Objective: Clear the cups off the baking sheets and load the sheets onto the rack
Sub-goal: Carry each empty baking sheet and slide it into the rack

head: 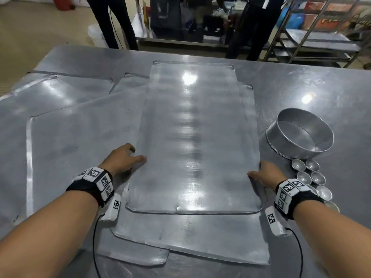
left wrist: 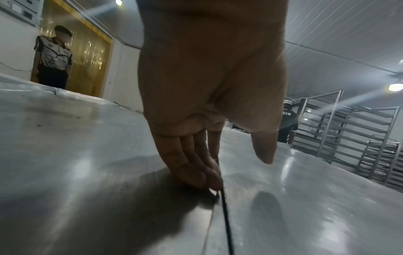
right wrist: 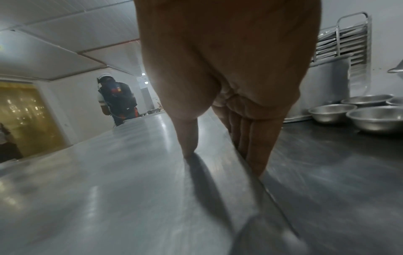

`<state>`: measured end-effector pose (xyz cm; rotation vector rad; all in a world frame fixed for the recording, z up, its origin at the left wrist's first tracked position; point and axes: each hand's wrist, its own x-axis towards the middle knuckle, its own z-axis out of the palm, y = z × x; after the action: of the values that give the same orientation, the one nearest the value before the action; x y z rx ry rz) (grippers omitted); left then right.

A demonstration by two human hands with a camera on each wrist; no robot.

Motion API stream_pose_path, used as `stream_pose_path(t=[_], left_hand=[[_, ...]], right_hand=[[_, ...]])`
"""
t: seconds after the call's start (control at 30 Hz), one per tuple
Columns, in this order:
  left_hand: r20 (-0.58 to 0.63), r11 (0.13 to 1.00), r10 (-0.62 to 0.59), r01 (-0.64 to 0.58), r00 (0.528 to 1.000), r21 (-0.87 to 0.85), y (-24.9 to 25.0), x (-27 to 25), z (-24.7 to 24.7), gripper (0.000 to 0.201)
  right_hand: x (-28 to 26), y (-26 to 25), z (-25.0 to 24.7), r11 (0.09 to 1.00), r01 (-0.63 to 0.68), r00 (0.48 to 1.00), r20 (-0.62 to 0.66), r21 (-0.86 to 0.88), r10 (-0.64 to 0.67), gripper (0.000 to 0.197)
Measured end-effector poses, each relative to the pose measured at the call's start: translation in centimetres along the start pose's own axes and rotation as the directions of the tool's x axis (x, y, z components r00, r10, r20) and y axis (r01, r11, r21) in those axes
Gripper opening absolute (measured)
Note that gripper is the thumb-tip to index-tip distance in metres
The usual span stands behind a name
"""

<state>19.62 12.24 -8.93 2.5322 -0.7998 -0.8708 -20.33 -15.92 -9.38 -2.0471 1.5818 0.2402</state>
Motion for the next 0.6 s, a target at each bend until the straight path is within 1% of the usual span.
stream_pose_path(t=[0.07, 0.1, 0.2, 0.23, 0.27, 0.33, 0.37, 0.43, 0.53, 0.6], left_hand=[[-0.033, 1.000, -0.002, 0.002, 0.999, -0.015, 0.8, 0.8, 0.0, 0.072], [-0.048, 0.999, -0.004, 0.002, 0.999, -0.035, 1.3, 1.2, 0.0, 0.075], [-0.061, 0.998, -0.008, 0.004, 0.998, -0.066, 2.5, 3.0, -0.2, 0.080], [-0.059, 0.997, -0.013, 0.009, 0.998, -0.073, 2.8, 3.8, -0.3, 0.079], [-0.056, 0.996, -0.018, 0.014, 0.998, -0.083, 3.2, 4.4, -0.4, 0.074], [-0.058, 0.993, -0.011, 0.004, 0.998, -0.116, 3.7, 5.6, -0.7, 0.049], [-0.068, 0.990, -0.011, 0.001, 0.998, -0.139, 4.0, 6.1, -0.9, 0.040], [-0.079, 0.986, -0.012, -0.002, 0.997, -0.168, 4.6, 7.1, -1.2, 0.041], [-0.083, 0.986, -0.007, -0.007, 0.996, -0.164, 5.5, 8.4, -1.6, 0.038], [-0.077, 0.982, 0.003, -0.017, 0.997, -0.187, 5.8, 9.5, -1.8, 0.034]], right_hand=[[0.0, -0.2, -0.2, 1.000, 0.009, 1.000, 0.007, -0.004, -0.009, 0.030], [-0.1, -0.4, -0.3, 1.000, 0.016, 1.000, -0.002, 0.008, -0.016, 0.026], [0.4, -1.0, -0.8, 0.998, 0.036, 0.998, -0.061, 0.058, -0.033, 0.031], [0.5, -1.4, -1.2, 0.997, 0.044, 0.996, -0.075, 0.062, -0.039, 0.032], [1.1, -1.5, -1.4, 0.997, 0.044, 0.996, -0.083, 0.057, -0.039, 0.033], [2.2, -2.0, -1.8, 0.998, 0.054, 0.995, -0.084, 0.045, -0.050, 0.036], [2.6, -2.4, -2.1, 0.996, 0.072, 0.993, -0.094, 0.043, -0.068, 0.035], [3.9, -3.3, -2.7, 0.995, 0.096, 0.990, -0.111, 0.039, -0.091, 0.034], [5.7, -4.7, -3.6, 0.996, 0.088, 0.989, -0.118, 0.024, -0.084, 0.035], [7.0, -5.5, -3.9, 0.995, 0.102, 0.981, -0.166, 0.000, -0.101, 0.038]])
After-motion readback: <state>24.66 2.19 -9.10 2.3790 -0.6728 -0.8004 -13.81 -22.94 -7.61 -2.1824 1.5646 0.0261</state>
